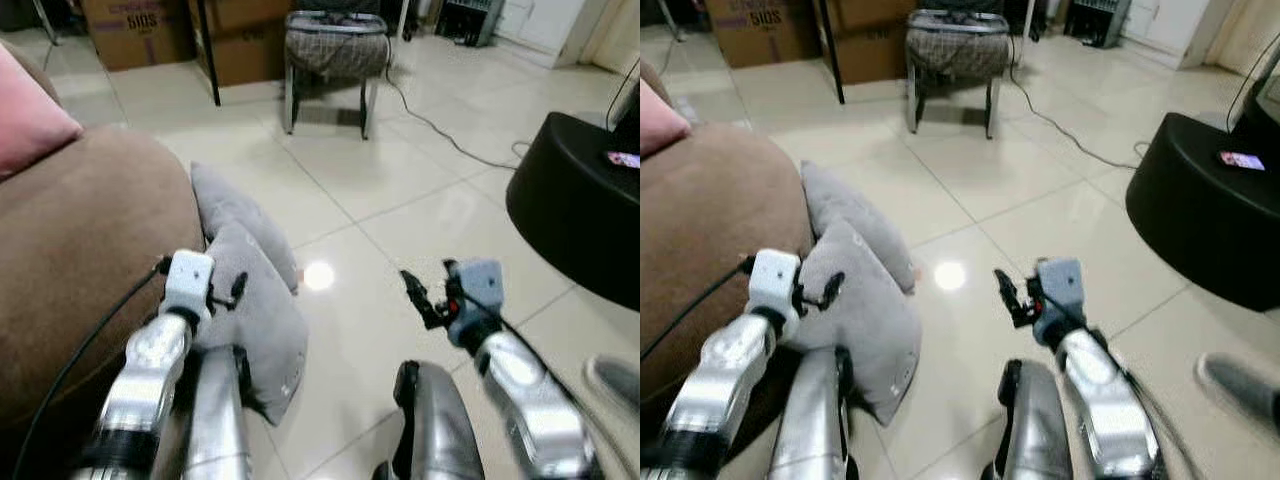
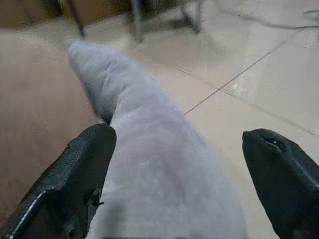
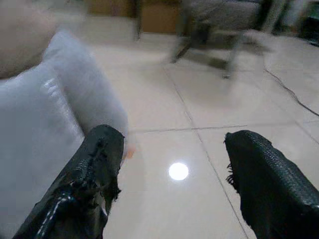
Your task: Move the pillow to the sofa from floor
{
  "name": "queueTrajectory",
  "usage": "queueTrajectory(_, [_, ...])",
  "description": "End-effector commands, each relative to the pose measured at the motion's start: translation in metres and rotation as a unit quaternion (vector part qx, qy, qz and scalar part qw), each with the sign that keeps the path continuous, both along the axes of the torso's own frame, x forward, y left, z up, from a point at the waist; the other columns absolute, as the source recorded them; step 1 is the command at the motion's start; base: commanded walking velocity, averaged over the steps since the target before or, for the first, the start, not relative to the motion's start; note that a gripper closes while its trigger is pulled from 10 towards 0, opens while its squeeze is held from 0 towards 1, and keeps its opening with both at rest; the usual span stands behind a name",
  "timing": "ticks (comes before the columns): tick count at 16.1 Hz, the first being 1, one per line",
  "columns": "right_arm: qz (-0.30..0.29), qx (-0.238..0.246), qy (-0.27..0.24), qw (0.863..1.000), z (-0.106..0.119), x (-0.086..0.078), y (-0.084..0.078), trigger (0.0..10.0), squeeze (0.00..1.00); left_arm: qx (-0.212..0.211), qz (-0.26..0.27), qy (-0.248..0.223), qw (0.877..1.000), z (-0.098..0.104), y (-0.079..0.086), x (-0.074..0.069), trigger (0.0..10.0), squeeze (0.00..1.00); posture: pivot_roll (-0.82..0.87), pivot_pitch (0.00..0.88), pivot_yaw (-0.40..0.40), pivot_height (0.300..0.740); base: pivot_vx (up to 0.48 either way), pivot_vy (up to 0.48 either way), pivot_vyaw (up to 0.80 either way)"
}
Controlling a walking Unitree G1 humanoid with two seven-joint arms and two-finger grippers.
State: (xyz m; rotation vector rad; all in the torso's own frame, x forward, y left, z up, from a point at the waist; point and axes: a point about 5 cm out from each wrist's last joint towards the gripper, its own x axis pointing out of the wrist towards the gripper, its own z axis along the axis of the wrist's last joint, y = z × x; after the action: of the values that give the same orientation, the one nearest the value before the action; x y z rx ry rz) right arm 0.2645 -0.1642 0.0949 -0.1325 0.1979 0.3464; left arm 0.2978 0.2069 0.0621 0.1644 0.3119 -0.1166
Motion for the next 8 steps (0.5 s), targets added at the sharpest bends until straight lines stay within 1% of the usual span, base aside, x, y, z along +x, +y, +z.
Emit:
queueTrajectory(1, [0.016,-0.014,0.012,1.000,0.003,0.002,-0.004,10.0,1.00,0.003,0.027,0.014,1.000,-0.006,0.009,0.001,10.0,1.00,-0.03,0.000,-0.053,0.460,0.000,0.000,0.00])
queueTrajectory(2, [0.032,0.005,0.018,0.999,0.007,0.003,-0.005,10.0,1.00,-0.004,0.044,0.023,0.999,-0.011,0.013,0.003,10.0,1.00,-0.04,0.000,-0.062,0.460,0.000,0.000,0.00])
queueTrajectory(3, [0.045,-0.004,0.007,0.999,0.012,0.005,-0.006,10.0,1.00,-0.012,0.059,0.036,0.998,-0.016,0.018,0.004,10.0,1.00,-0.05,0.000,-0.068,0.460,0.000,0.000,0.00])
queueTrajectory(4, [0.063,-0.018,-0.003,0.998,0.018,0.007,-0.007,10.0,1.00,-0.011,0.069,0.049,0.996,-0.021,0.023,0.005,10.0,1.00,-0.07,0.000,-0.073,0.460,0.000,0.000,0.00])
queueTrajectory(5, [0.095,0.009,-0.002,0.995,0.027,0.005,-0.004,10.0,1.00,0.001,0.077,0.059,0.995,-0.025,0.026,0.004,10.0,0.02,-0.09,0.000,-0.082,0.460,0.000,0.000,0.00])
queueTrajectory(6, [0.131,0.031,0.009,0.991,0.035,0.001,-0.003,10.0,1.00,0.006,0.085,0.062,0.994,-0.027,0.029,0.004,10.0,0.00,-0.12,0.018,-0.088,0.460,0.000,0.000,0.00])
queueTrajectory(7, [0.155,0.041,0.018,0.987,0.044,-0.001,-0.003,10.0,1.00,0.010,0.087,0.061,0.994,-0.027,0.031,0.008,10.0,0.00,-0.14,0.036,-0.097,0.460,0.000,0.000,0.00])
queueTrajectory(8, [0.180,0.069,0.031,0.981,0.052,-0.005,-0.001,10.0,1.00,0.022,0.096,0.060,0.993,-0.026,0.035,0.010,10.0,0.00,-0.15,0.058,-0.105,0.460,0.000,0.000,0.00])
